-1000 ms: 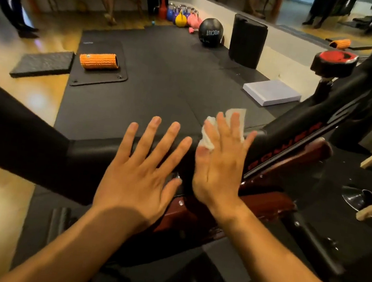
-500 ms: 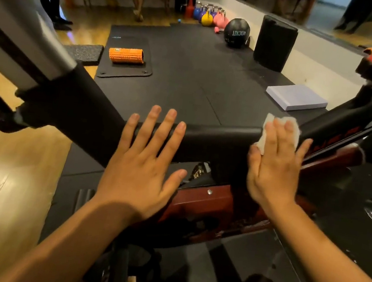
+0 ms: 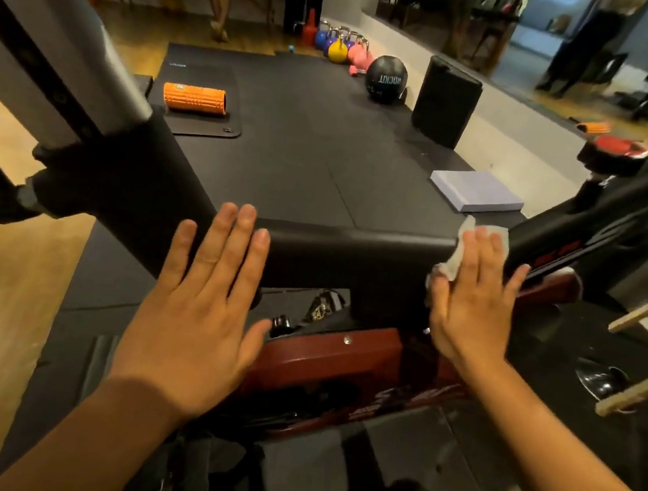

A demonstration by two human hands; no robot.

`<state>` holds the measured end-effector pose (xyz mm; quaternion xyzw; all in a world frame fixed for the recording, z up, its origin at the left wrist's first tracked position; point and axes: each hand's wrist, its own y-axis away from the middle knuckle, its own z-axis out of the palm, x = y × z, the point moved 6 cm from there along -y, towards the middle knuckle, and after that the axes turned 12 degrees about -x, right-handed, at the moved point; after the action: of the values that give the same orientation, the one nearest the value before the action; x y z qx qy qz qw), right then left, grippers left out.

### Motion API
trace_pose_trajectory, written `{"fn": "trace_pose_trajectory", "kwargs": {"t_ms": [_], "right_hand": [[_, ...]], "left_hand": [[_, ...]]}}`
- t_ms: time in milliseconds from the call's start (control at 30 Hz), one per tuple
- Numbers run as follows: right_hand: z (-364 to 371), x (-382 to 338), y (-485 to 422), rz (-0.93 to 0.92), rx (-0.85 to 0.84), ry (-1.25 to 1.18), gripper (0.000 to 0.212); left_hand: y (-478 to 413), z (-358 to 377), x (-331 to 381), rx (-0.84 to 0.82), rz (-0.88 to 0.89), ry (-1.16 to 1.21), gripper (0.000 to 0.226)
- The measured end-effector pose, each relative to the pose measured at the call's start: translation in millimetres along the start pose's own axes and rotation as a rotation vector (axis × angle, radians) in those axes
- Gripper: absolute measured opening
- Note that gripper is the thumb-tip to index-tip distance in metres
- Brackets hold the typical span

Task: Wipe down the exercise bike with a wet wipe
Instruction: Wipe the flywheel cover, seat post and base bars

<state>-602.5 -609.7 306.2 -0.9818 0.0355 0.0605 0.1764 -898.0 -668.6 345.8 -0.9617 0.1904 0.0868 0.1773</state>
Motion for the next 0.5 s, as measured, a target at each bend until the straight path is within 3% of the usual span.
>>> {"fn": "trace_pose_trajectory", "kwargs": {"t_ms": [200,367,500], "right_hand": [[-33,85,-36,-0.155,-0.090,0.481,0.061],[-66,105,-49,-0.184,-0.029,0.578,0.059],[-50,99,-37,-0.429,-0.059,0.639,0.057]], "left_hand": [[-14,-2,17,0.023,-0.030,0.104,0.088],[-35,2,48,-0.019,0.140,0.091,0.085],[-70,-3,88,-0.122,0.252,0.008,0.096]]}}
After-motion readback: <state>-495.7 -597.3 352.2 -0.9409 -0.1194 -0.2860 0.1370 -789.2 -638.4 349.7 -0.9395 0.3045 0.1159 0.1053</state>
